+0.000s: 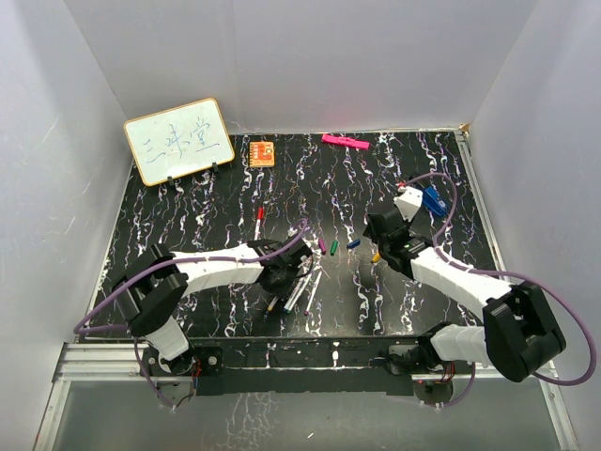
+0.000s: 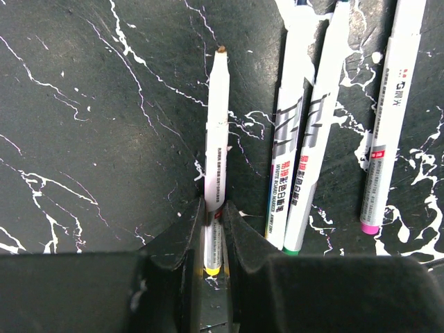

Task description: Insert the pens into the pen caps

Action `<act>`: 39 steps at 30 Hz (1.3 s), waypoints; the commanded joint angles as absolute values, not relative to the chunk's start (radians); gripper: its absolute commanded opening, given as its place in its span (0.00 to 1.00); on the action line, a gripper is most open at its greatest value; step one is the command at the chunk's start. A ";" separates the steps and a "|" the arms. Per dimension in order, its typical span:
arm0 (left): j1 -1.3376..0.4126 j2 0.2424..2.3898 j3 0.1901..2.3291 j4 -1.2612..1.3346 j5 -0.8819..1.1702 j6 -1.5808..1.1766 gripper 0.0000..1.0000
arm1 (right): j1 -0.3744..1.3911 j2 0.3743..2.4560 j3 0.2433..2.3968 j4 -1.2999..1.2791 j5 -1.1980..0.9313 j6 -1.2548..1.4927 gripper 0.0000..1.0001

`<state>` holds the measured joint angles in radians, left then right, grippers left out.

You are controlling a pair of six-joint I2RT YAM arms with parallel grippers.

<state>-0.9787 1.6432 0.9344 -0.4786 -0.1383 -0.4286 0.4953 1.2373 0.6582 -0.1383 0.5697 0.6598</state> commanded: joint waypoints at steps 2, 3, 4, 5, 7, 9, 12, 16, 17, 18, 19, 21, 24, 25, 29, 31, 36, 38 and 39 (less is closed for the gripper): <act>-0.982 1.646 0.899 -0.546 -0.142 -0.443 0.00 | 0.492 1.267 0.692 -0.265 0.600 0.766 0.45; -0.982 1.625 0.909 -0.554 -0.147 -0.443 0.00 | 0.492 1.274 0.692 -0.282 0.598 0.777 0.45; -0.982 1.611 0.919 -0.563 -0.153 -0.443 0.00 | 0.492 1.283 0.692 -0.295 0.595 0.787 0.45; -0.983 1.596 0.929 -0.572 -0.160 -0.442 0.00 | 0.492 1.291 0.692 -0.304 0.592 0.790 0.46; -0.983 1.574 0.950 -0.598 -0.174 -0.440 0.00 | 0.492 1.309 0.692 -0.317 0.593 0.797 0.46; -0.982 1.555 0.967 -0.618 -0.184 -0.438 0.00 | 0.492 1.327 0.695 -0.328 0.595 0.801 0.46; -0.982 1.531 0.983 -0.633 -0.194 -0.439 0.00 | 0.492 1.355 0.706 -0.341 0.592 0.809 0.46; -0.982 1.506 0.994 -0.640 -0.204 -0.440 0.00 | 0.493 1.384 0.720 -0.354 0.586 0.815 0.46; -0.982 1.502 0.997 -0.644 -0.207 -0.440 0.00 | 0.493 1.388 0.722 -0.353 0.581 0.816 0.46; -0.983 1.500 1.001 -0.649 -0.211 -0.440 0.00 | 0.493 1.394 0.723 -0.353 0.577 0.815 0.46; -0.983 1.498 1.003 -0.652 -0.215 -0.440 0.00 | 0.493 1.398 0.724 -0.353 0.571 0.815 0.46; -0.982 1.492 1.005 -0.655 -0.225 -0.440 0.00 | 0.494 1.405 0.726 -0.348 0.557 0.815 0.46; -0.982 1.484 1.006 -0.659 -0.241 -0.440 0.00 | 0.493 1.415 0.728 -0.342 0.542 0.815 0.46; -0.983 1.481 1.006 -0.659 -0.247 -0.440 0.00 | 0.494 1.417 0.730 -0.342 0.538 0.815 0.46; -0.983 1.475 1.002 -0.659 -0.259 -0.445 0.00 | 0.494 1.438 0.735 -0.353 0.527 0.819 0.46; -0.982 1.472 0.999 -0.657 -0.261 -0.448 0.00 | 0.494 1.450 0.734 -0.360 0.518 0.821 0.46; -0.980 1.471 0.996 -0.653 -0.265 -0.448 0.00 | 0.505 1.476 0.729 -0.379 0.504 0.839 0.43; -0.981 1.467 0.994 -0.651 -0.270 -0.448 0.00 | 0.513 1.481 0.727 -0.388 0.505 0.845 0.43; -0.981 1.464 0.993 -0.650 -0.271 -0.448 0.00 | 0.516 1.483 0.724 -0.391 0.505 0.845 0.42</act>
<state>-0.9791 1.5112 0.9768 -0.6292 -0.2493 -0.4431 0.5026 1.4708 0.6979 -0.3668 0.5053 0.8112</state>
